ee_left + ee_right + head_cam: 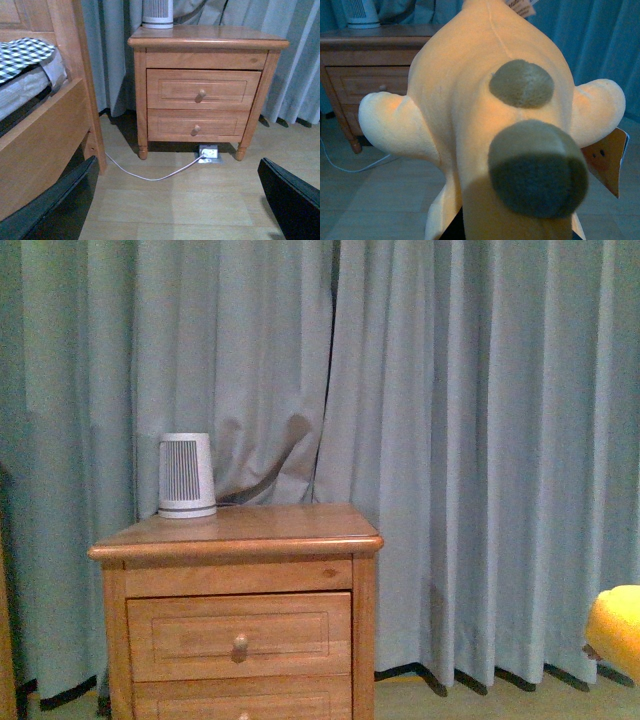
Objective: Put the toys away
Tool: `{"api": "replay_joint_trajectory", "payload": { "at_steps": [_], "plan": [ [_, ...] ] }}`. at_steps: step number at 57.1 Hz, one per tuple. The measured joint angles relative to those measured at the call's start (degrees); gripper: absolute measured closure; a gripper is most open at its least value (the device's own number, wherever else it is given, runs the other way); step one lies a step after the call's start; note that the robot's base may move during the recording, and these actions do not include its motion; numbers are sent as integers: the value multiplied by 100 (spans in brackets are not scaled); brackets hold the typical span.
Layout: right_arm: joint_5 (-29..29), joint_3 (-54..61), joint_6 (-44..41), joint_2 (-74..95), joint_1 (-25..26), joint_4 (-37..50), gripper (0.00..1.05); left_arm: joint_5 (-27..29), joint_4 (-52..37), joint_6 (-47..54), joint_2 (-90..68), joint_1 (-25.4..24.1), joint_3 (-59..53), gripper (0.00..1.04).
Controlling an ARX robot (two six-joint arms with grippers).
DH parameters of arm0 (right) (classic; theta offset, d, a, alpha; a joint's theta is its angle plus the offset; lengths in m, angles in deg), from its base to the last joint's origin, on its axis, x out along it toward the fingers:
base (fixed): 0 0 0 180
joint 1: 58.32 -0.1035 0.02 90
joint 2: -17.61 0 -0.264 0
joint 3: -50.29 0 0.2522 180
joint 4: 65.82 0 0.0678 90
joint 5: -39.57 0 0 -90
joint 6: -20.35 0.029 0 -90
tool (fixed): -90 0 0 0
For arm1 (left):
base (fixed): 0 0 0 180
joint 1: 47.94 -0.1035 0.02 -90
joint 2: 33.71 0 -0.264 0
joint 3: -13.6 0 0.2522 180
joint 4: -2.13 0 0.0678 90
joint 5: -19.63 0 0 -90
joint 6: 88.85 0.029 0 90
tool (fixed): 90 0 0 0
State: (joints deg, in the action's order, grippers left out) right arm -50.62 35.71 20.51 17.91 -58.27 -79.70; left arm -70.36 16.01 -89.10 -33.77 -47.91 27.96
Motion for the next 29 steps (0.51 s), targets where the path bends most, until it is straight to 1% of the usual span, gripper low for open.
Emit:
{"api": "replay_joint_trajectory", "payload": {
  "at_steps": [29],
  "plan": [
    [-44, 0, 0, 7, -11, -2, 98, 13, 0, 0, 0, -9, 0, 6]
  ]
}}
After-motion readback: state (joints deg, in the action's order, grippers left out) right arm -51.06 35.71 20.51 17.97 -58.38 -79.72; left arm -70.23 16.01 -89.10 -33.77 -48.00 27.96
